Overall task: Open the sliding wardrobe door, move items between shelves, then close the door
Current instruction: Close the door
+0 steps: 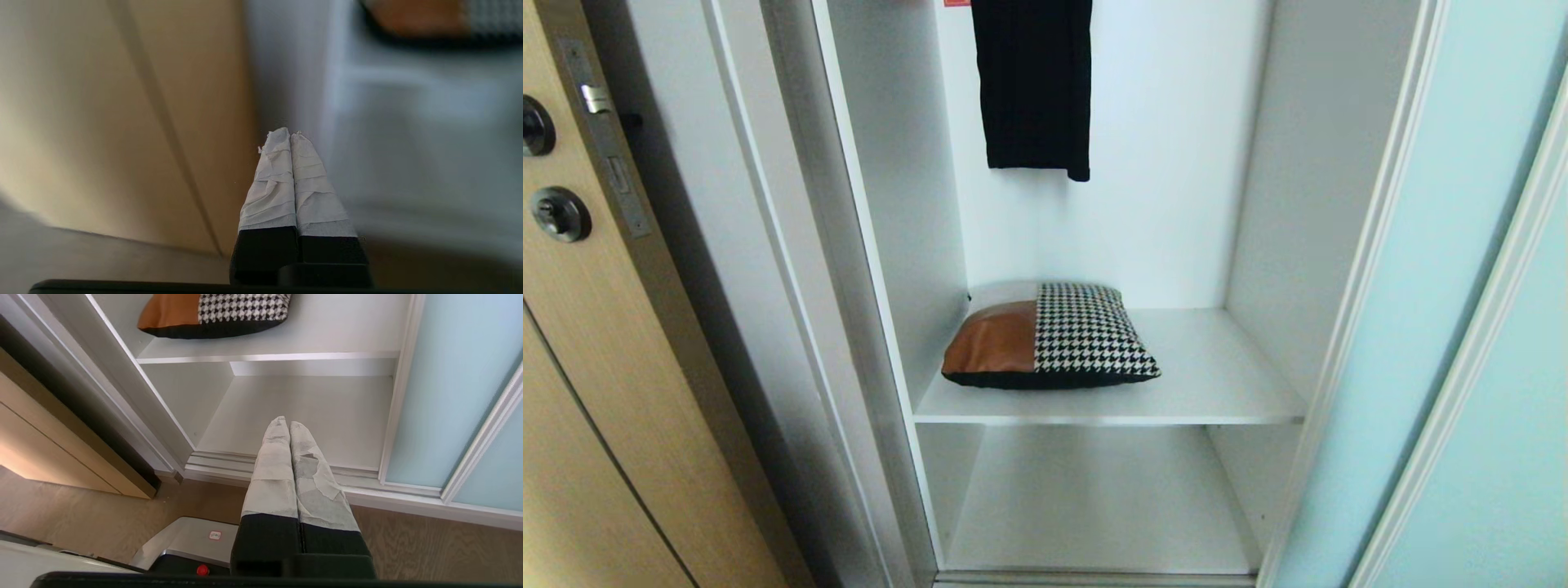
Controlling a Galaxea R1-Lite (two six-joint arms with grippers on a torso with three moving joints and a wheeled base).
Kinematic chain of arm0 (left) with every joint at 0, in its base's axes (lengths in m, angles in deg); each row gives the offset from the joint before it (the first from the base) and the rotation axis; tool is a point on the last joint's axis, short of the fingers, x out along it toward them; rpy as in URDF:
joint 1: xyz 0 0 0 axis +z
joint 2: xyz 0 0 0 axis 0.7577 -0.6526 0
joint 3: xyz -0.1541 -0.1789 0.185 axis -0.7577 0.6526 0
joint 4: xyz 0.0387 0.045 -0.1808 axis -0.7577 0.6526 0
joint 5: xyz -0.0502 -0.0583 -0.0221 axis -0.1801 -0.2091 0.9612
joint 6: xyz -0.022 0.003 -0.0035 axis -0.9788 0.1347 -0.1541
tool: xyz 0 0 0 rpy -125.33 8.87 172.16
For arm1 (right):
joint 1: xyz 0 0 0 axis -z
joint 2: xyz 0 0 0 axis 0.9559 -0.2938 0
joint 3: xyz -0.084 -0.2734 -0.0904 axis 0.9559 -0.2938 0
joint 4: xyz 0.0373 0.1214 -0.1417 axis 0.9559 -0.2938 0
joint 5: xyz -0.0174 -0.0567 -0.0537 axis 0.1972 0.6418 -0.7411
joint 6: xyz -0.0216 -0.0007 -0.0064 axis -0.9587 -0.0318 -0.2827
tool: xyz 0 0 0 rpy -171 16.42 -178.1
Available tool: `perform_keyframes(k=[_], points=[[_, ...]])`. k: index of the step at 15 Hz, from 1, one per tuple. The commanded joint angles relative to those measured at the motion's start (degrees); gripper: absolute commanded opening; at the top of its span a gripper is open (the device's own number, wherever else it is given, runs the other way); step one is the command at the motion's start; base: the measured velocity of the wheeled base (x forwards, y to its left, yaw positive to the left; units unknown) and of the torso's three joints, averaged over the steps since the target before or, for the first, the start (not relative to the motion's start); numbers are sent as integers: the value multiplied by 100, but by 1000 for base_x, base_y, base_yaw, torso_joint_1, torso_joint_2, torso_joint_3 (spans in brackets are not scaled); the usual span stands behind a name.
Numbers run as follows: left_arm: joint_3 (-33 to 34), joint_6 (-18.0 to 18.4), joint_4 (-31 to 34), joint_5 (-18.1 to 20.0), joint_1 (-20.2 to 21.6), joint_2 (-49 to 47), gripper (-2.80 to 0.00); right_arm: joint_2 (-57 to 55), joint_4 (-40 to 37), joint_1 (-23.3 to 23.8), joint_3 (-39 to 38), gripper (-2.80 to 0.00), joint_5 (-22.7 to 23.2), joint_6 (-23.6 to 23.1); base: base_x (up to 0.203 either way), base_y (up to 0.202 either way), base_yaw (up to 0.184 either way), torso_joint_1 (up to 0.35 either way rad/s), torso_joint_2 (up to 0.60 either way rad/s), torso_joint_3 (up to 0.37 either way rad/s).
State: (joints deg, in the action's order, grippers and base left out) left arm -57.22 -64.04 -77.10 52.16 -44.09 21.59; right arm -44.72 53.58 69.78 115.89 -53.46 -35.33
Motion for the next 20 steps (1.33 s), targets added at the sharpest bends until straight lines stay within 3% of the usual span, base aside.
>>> perform_keyframes(k=[1, 2, 5, 7, 16, 20], points=[[14, 3, 395, 551, 2, 11, -280, 88, -16, -11, -94, -280, 68, 6, 0, 0, 0, 0, 0, 0], [-34, -10, 703, 698, -21, -2, -280, 96, -17, -3, -106, -280, 118, 8, 0, 0, 0, 0, 0, 0], [-44, -119, 734, 673, -60, 40, -280, 72, -31, -3, -116, -280, 153, 2, 0, 0, 0, 0, 0, 0], [14, -446, 810, 311, -60, 40, -280, 45, -34, -3, -105, -280, 154, 10, 0, 0, 0, 0, 0, 0], [18, -456, 822, 354, -134, 111, -280, 193, -27, -8, -273, -280, 154, 9, 0, 0, 0, 0, 0, 0], [14, -455, 822, 354, -406, 1415, -280, 321, -17, -8, -386, -280, 145, 10, 0, 0, 0, 0, 0, 0]])
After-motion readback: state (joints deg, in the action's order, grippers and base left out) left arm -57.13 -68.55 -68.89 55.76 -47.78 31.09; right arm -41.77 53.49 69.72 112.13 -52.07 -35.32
